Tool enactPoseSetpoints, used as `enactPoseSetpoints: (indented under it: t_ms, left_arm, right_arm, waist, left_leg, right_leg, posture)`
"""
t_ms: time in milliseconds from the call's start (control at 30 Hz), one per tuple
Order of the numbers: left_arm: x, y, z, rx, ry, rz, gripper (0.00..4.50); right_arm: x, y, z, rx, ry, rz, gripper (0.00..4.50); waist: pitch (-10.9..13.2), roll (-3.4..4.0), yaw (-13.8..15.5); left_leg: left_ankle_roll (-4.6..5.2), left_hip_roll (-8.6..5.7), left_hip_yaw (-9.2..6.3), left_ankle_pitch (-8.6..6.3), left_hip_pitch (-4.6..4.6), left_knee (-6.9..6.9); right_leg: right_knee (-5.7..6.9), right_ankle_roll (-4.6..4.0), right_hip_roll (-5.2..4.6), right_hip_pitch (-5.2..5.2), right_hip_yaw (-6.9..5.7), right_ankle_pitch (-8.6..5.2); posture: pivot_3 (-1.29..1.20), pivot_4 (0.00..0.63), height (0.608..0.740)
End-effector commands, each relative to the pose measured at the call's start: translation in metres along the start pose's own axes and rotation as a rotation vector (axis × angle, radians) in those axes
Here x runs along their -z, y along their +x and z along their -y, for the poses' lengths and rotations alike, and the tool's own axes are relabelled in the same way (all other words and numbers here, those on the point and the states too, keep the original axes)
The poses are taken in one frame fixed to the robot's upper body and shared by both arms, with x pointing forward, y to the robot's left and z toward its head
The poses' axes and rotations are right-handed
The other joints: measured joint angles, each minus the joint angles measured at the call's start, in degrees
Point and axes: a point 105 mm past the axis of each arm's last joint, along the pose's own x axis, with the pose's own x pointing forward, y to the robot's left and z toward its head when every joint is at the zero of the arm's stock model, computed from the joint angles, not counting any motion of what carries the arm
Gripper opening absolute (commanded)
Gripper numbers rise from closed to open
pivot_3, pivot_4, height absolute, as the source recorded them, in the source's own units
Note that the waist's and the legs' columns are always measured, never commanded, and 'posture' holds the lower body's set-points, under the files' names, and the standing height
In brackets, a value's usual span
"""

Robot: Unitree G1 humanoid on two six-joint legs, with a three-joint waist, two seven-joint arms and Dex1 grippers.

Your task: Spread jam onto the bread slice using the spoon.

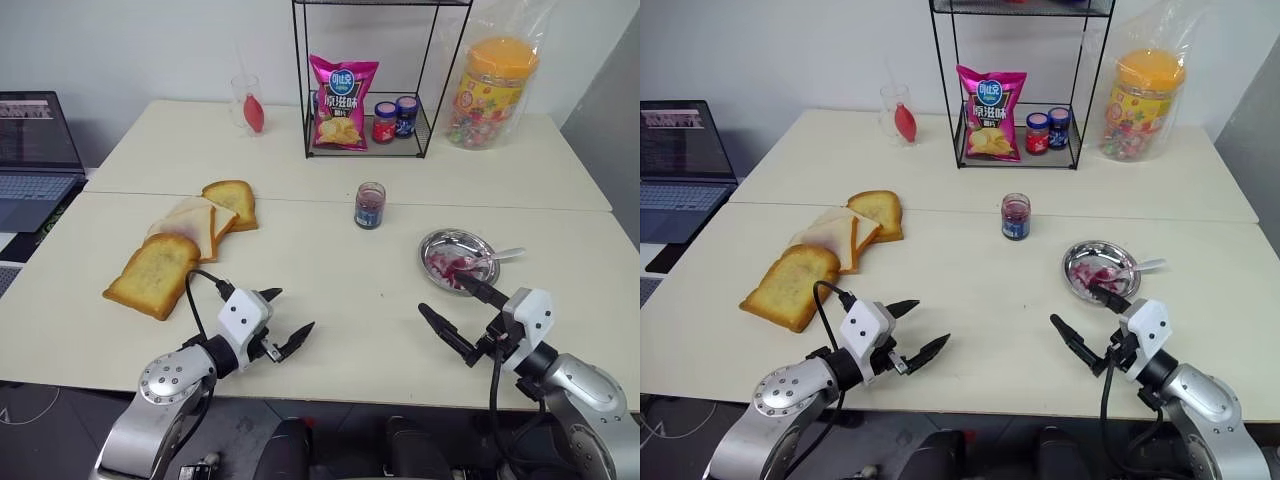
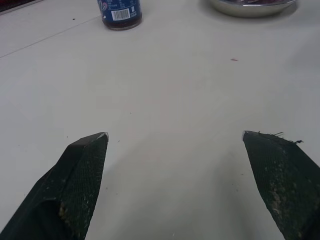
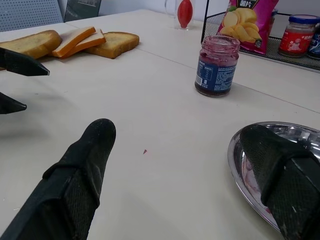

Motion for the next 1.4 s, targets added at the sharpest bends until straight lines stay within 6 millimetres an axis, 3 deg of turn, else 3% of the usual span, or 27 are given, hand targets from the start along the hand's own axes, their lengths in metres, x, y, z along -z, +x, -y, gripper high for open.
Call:
enactPoseSetpoints:
  t_ms: [33,267,433,800,1033,1233,1333,1400]
  left_arm:
    - [-0.011,-0.002,0.004,0.016,0.035,0.029,4.50]
    - [-0.010,-0.002,0.003,0.005,0.052,0.010,4.50]
    - [-0.014,-0.004,0.017,0.106,0.084,0.031,4.50]
    - [-0.025,-0.004,0.001,0.024,0.120,0.126,4.50]
    - [-0.032,-0.012,-0.034,-0.214,0.131,0.179,4.50]
    - [-0.023,-0.041,-0.096,-0.424,-0.021,0.145,4.50]
    - [-0.026,-0.070,-0.144,-0.566,-0.096,0.159,4.50]
    - [-0.027,-0.087,-0.163,-0.641,-0.131,0.171,4.50]
  right_arm:
    - [-0.009,0.001,-0.002,-0.005,-0.020,0.029,4.44]
    - [-0.010,0.002,-0.005,-0.018,-0.023,0.027,4.44]
    - [-0.010,0.005,-0.008,-0.032,-0.019,0.027,4.44]
    - [-0.010,0.008,-0.008,-0.043,-0.031,0.030,4.44]
    - [-0.012,0.014,-0.012,-0.085,-0.077,0.031,4.44]
    - [-0.030,0.028,-0.017,-0.167,-0.093,0.067,4.44]
    - [-0.044,0.038,-0.030,-0.292,-0.073,0.086,4.44]
    - [-0.049,0.042,-0.038,-0.374,-0.067,0.076,4.44]
  waist:
    - [0.00,0.00,0.00]
    - [0.00,0.00,0.00]
    - [0.00,0.00,-0.02]
    - [-0.01,0.00,0.05]
    - [-0.02,-0.01,0.04]
    - [-0.03,-0.03,-0.01]
    - [-0.02,-0.03,-0.03]
    - [-0.02,-0.04,-0.13]
  left_leg:
    - [0.00,0.00,0.00,0.00,0.00,0.00]
    - [0.00,0.00,0.00,0.00,0.00,0.00]
    - [0.00,0.01,-0.01,0.00,0.01,0.00]
    - [0.00,0.00,0.01,0.00,0.01,0.00]
    - [0.00,0.00,-0.01,0.00,0.03,0.00]
    - [0.01,0.00,-0.05,0.01,0.07,0.04]
    - [0.00,0.01,-0.11,0.01,0.06,0.04]
    - [0.00,0.01,-0.12,0.01,0.05,0.04]
  right_leg:
    - [0.00,0.00,0.00,0.00,0.00,0.00]
    - [0.01,0.00,0.00,0.00,0.00,0.00]
    - [0.02,0.00,0.01,0.00,-0.01,0.00]
    - [0.02,-0.04,0.00,0.00,0.01,-0.02]
    - [0.05,0.07,0.01,0.00,-0.01,0.04]
    - [0.15,0.09,0.02,0.02,-0.07,0.05]
    - [0.18,0.11,0.02,0.02,-0.15,0.07]
    - [0.18,0.15,0.03,0.02,-0.17,0.09]
  posture:
    - [0.00,0.150,0.740]
    - [0.00,0.150,0.740]
    - [0.00,0.150,0.740]
    - [0.00,0.150,0.740]
    - [0.00,0.150,0.740]
    - [0.00,0.150,0.740]
    - [0.00,0.150,0.740]
    - [0.00,0.150,0.740]
